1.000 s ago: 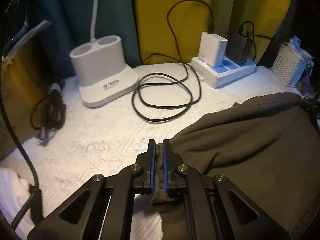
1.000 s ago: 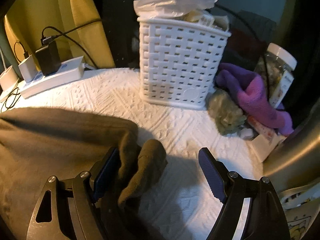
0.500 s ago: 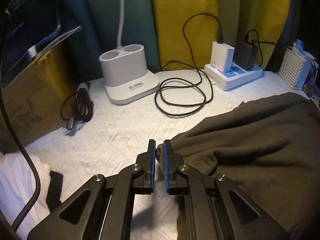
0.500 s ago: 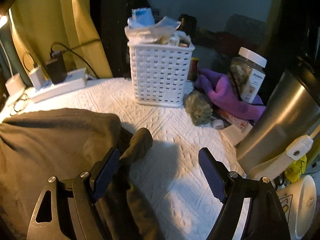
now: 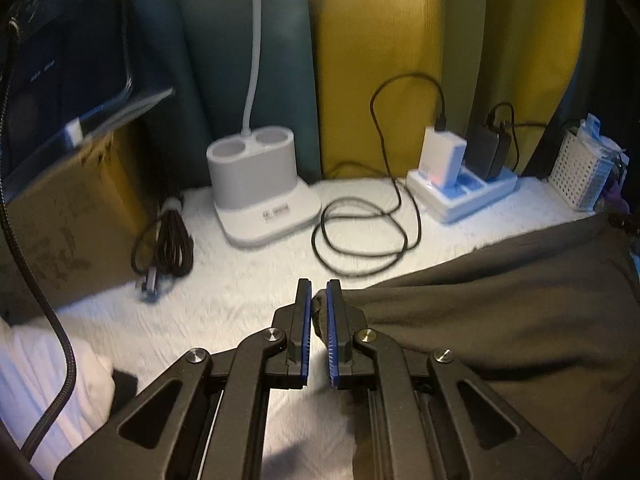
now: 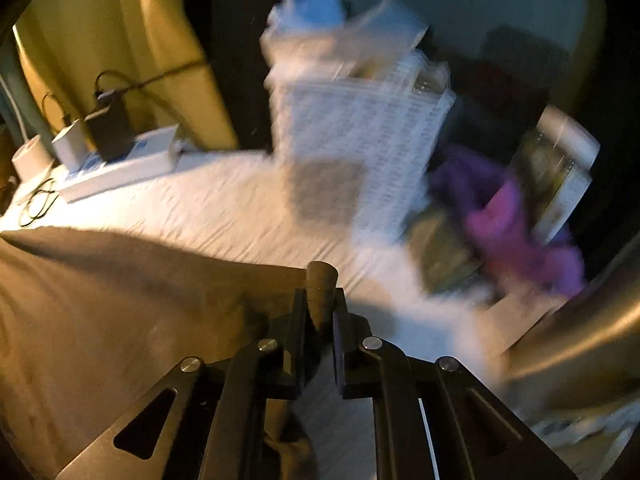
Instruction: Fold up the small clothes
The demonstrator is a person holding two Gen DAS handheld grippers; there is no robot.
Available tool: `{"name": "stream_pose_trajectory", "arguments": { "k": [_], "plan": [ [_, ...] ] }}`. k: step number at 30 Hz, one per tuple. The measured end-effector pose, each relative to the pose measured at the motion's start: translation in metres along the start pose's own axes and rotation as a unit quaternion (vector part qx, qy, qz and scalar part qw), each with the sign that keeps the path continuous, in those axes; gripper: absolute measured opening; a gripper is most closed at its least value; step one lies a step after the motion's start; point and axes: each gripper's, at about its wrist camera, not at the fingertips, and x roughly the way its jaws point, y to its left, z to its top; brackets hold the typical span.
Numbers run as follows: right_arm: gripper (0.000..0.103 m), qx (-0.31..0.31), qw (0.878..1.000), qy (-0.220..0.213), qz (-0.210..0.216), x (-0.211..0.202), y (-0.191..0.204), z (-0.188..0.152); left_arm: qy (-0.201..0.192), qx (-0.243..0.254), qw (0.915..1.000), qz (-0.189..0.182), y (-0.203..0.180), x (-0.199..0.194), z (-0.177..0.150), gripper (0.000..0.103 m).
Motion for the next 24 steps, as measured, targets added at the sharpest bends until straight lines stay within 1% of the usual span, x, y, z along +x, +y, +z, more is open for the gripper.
{"name": "stream_pose_trajectory", "arguments": {
  "k": [2,4,6,9,10,11,12,13,14,15,18,22,24],
  "plan": [
    [0.010,-0.014,1.000,-0.006,-0.009,0.000,-0.003,0.008,-0.003,0.005,1.0000,0.004,-0.002,0.007,0.006,0.007],
    [0.010,-0.041,0.999,-0.004,-0.027,0.009,0.001,0.013,0.000,0.009,0.9999,0.011,-0.005,0.018,0.009,0.007],
    [0.011,-0.066,0.997,0.017,-0.038,0.027,0.007,0.009,0.013,0.008,0.9998,0.015,-0.006,0.028,0.009,0.007],
    [0.011,-0.085,0.994,0.043,-0.060,0.049,0.013,0.000,0.028,-0.005,0.9994,0.017,-0.004,0.035,0.007,0.008],
    [0.017,-0.086,0.994,0.038,-0.063,0.049,0.013,-0.003,0.034,-0.006,0.9992,0.017,-0.003,0.037,0.006,0.009],
    [0.022,-0.082,0.994,0.034,-0.069,0.047,0.011,-0.005,0.043,-0.009,0.9989,0.018,-0.002,0.038,0.005,0.012],
    [0.036,-0.076,0.993,0.035,-0.079,0.045,0.008,-0.006,0.048,-0.013,0.9985,0.022,0.000,0.038,0.005,0.019],
    [0.061,-0.071,0.993,0.035,-0.085,0.043,0.006,-0.006,0.048,-0.016,0.9982,0.031,0.003,0.035,0.004,0.023],
    [0.073,-0.064,0.994,0.031,-0.083,0.037,0.001,-0.009,0.046,-0.019,0.9981,0.036,0.005,0.032,0.003,0.032],
    [0.081,-0.057,0.995,0.026,-0.075,0.031,-0.002,-0.011,0.043,-0.021,0.9982,0.036,0.008,0.027,0.003,0.036],
    [0.081,-0.057,0.995,0.020,-0.075,0.013,-0.004,-0.020,0.038,-0.027,0.9982,0.037,0.014,0.010,-0.001,0.037],
    [0.081,-0.046,0.997,0.022,-0.050,-0.008,-0.005,-0.036,0.039,-0.024,0.9987,0.023,0.013,-0.015,-0.013,0.040],
    [0.081,-0.044,0.998,0.020,-0.045,-0.019,-0.004,-0.043,0.036,-0.021,0.9990,0.012,0.009,-0.028,-0.020,0.052]
  ]
}}
